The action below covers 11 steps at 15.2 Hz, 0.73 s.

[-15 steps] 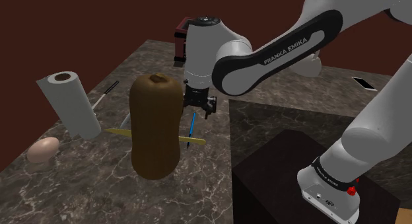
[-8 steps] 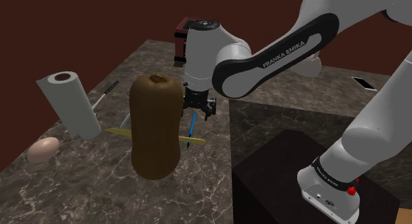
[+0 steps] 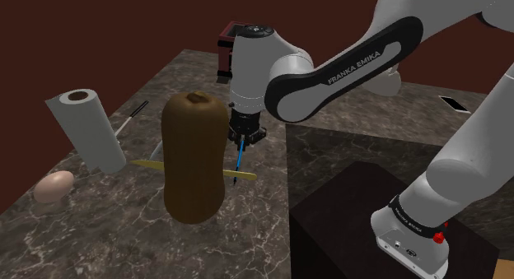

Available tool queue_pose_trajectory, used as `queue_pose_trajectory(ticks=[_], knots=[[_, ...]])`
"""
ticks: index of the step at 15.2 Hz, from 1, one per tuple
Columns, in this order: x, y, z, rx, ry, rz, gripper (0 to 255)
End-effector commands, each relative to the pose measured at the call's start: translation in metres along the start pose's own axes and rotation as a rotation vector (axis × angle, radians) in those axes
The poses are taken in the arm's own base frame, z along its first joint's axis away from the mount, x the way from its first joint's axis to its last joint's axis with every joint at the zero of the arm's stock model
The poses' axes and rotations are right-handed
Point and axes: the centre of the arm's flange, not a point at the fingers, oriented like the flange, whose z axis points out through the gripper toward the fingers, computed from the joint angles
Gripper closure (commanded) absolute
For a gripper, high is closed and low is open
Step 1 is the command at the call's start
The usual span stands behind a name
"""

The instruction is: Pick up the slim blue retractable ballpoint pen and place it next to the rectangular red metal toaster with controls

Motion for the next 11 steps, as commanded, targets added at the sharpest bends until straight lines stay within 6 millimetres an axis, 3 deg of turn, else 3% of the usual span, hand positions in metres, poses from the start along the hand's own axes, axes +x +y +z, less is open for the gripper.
queue_pose_trajectory(ticks=[1, 3, 11], knots=[[0.0, 0.0, 0.0, 0.0, 0.0, 0.0, 255], [0.0, 0.0, 0.0, 0.0, 0.0, 0.0, 255], [0.004, -0.001, -0.042, 0.0, 0.0, 0.0, 255]])
